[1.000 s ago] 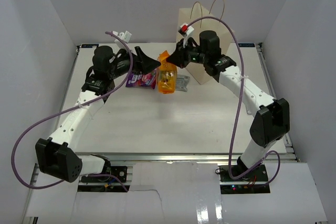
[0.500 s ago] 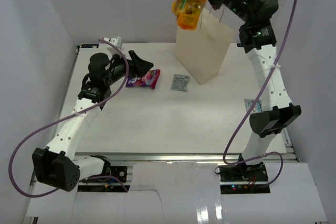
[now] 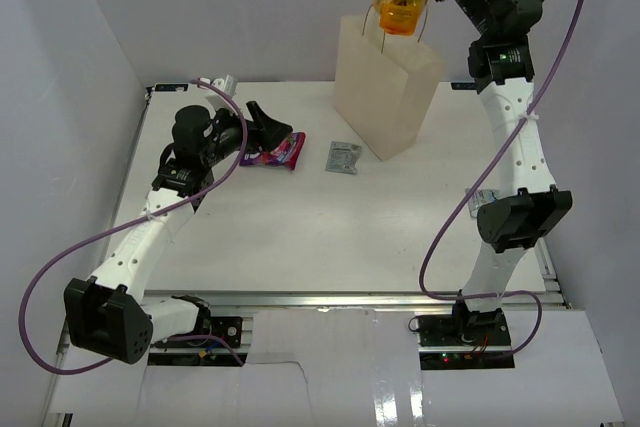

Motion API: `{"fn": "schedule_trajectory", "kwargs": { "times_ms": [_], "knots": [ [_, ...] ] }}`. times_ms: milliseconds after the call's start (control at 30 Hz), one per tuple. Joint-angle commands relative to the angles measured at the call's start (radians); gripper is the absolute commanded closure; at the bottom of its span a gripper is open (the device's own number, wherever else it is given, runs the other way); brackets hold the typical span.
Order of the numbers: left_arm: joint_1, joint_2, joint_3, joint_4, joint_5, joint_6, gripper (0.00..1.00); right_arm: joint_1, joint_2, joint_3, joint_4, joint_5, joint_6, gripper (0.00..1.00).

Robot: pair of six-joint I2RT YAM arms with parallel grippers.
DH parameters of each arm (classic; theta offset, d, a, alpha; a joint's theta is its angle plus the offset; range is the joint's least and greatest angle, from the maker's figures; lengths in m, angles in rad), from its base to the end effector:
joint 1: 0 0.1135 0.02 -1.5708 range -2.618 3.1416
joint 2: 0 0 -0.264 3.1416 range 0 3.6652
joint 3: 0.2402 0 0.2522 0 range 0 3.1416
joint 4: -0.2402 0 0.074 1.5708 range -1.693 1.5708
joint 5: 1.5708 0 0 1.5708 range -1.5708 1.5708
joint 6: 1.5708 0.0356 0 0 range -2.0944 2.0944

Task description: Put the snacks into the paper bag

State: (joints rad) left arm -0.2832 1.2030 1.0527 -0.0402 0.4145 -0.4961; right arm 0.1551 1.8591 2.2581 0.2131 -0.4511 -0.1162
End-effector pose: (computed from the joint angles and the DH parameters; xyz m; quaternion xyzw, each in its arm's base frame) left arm 0.2657 -0.0923 0.3623 0.0501 0.7643 -0.3835 0.5160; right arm 0.3772 0.0747 0.5780 -0.2574 0.4186 0.1199 0.8627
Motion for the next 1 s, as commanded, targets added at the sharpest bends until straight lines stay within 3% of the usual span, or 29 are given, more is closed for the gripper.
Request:
{"fn": "schedule_trajectory", "kwargs": {
  "times_ms": [0, 967],
  "knots": [
    [0.006, -0.006, -0.011, 0.017, 0.006, -0.001, 0.1, -0.015, 0.003, -0.005, 0.164, 0.052, -0.062, 0.92],
    [0.007, -0.017, -0.057, 0.026, 0.015, -0.007, 0.1, -0.075, -0.109, -0.037, 0.218, -0.001, 0.078, 0.92]
  ]
}}
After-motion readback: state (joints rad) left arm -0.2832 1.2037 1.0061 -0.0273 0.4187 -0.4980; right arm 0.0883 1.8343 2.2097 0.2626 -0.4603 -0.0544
